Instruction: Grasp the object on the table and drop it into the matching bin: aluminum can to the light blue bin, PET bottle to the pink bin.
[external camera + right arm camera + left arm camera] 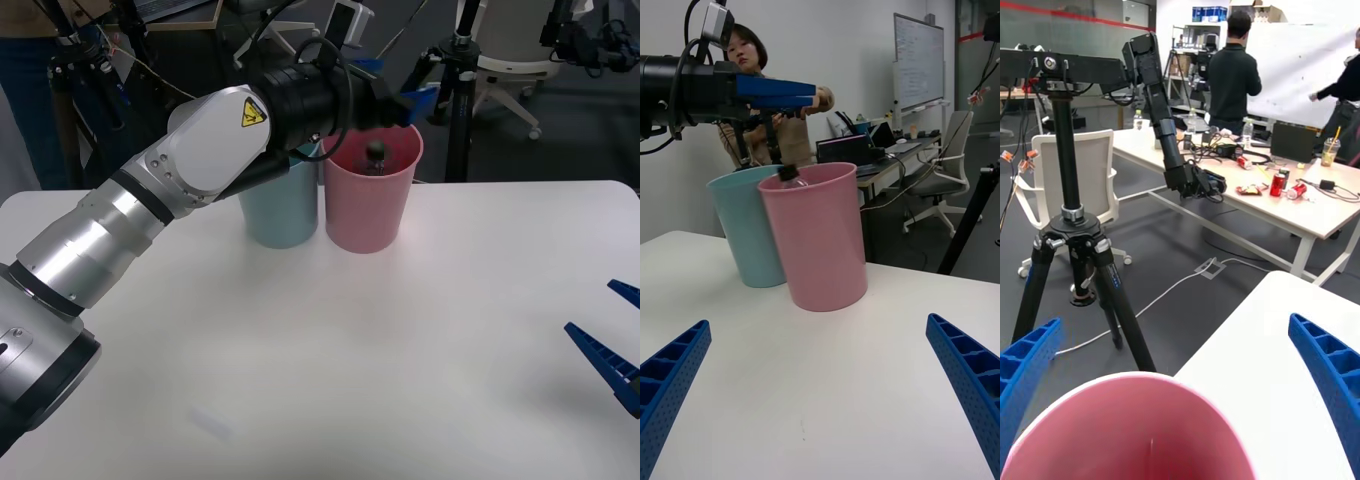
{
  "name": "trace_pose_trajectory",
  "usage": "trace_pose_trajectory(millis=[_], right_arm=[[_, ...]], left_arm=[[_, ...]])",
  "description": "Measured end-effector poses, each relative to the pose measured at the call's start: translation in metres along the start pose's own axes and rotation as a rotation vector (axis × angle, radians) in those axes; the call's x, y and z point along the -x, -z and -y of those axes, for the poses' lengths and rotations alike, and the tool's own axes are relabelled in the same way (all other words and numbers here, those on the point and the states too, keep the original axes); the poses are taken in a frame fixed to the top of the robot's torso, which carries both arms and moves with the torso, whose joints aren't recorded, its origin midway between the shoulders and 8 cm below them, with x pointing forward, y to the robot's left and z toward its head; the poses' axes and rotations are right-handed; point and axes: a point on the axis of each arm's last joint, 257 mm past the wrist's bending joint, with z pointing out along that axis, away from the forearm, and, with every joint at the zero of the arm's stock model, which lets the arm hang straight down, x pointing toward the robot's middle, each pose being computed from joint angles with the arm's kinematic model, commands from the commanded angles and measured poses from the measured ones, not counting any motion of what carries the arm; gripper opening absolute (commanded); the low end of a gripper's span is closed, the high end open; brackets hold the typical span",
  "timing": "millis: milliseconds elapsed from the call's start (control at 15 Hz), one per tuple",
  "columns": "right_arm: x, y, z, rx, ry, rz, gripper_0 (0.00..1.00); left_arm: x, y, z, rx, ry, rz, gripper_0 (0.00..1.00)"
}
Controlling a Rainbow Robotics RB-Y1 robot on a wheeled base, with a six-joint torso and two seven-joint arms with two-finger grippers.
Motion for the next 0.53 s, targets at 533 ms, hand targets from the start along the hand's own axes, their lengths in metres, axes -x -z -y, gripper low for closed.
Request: trace_pose_trajectory(millis=[533], right_arm=[[0.0,0.0,0.0,0.0,0.0,0.0,1.0]], left_arm=[[0.0052,-0.0011,0.0079,-0.016,0.009,0.011,1.0]])
